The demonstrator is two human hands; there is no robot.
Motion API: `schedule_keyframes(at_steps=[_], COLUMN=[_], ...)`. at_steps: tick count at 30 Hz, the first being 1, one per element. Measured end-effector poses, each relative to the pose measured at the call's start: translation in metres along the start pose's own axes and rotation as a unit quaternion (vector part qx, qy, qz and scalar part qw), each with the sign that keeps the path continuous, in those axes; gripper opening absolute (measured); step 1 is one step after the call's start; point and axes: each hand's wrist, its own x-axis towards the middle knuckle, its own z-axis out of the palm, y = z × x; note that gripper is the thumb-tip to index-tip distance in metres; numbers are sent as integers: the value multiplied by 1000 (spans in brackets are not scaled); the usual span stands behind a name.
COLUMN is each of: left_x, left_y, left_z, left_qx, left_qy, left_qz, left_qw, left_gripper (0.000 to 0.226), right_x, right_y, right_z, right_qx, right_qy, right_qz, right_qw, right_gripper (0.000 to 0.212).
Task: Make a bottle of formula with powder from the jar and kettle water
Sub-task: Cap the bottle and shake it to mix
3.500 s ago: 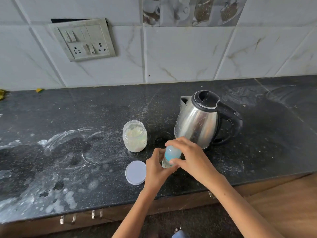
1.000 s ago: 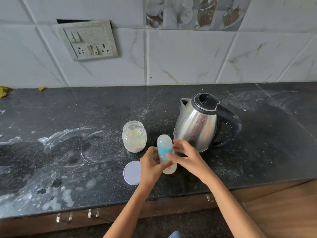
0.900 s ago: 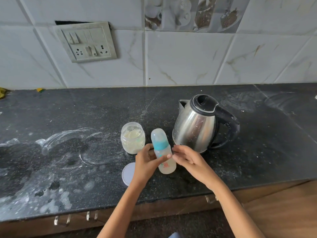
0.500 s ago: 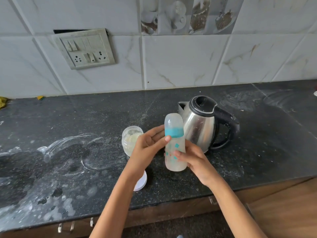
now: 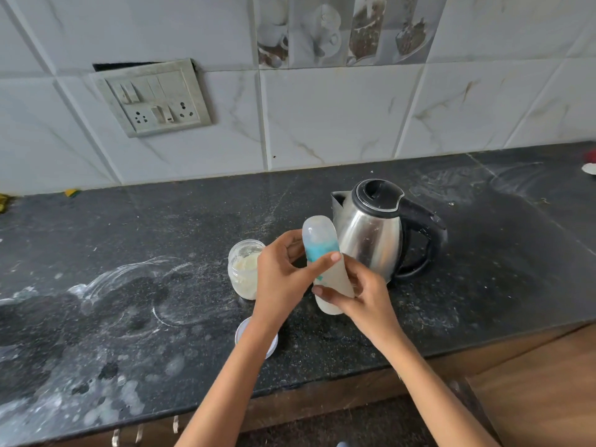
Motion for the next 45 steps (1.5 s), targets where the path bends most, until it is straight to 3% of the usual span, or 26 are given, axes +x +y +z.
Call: schedule_keyframes(at_steps=[4, 9, 11, 12, 14, 16, 18, 20, 24, 28, 32, 35, 38, 41, 45], left_x=[13, 23, 27, 28, 28, 23, 14, 6, 1, 1, 7, 8, -2, -14, -16], left_y=[4, -4, -6, -5, 0, 6, 13, 16, 17, 13, 12, 10, 12, 11, 1], left_z=[-10, -14, -16, -18, -24, -25, -18, -8, -4, -7, -19, -21, -10, 10, 19], left_qx=[-77, -223, -232, -211, -140, -99, -80, -67, -104, -108, -50, 152, 340, 427, 453], left_qy=[-123, -276, -292, -291, -246, -175, -132, -100, -87, -121, -209, -164, -55, -18, -31], left_qz=[-67, -91, -93, -87, -60, -49, -29, -6, 3, -26, -60, 15, 91, 108, 97], left_qw=[987, 931, 923, 929, 957, 978, 988, 993, 991, 986, 975, 975, 935, 897, 886], left_gripper=[34, 58, 60, 60, 50, 37, 36, 32, 27, 25, 32, 54, 70, 61, 52], right_x=[2, 5, 5, 6, 8, 10, 9, 5, 5, 6, 3, 0, -1, -4, -11], right_y=[-13, -29, -32, -31, -30, -30, -29, -27, -33, -29, -17, -13, -10, -7, -2], right_z=[-7, -9, -8, -9, -13, -18, -16, -12, -15, -17, -16, -16, -15, -11, -7], right_qx=[200, 443, 463, 450, 366, 206, 37, -6, 76, 165, 161, 67, -169, -332, -343], right_qy=[-60, -196, -200, -196, -160, -90, -43, -24, -77, -121, -130, -65, 21, 70, 83], right_qz=[54, 152, 164, 163, 135, 82, 10, -22, -1, 55, 113, 82, -4, -86, -137], right_qw=[977, 862, 848, 856, 907, 971, 998, 999, 994, 977, 972, 992, 985, 937, 926], right_gripper=[36, 71, 74, 69, 58, 49, 46, 47, 29, 25, 39, 37, 63, 72, 75])
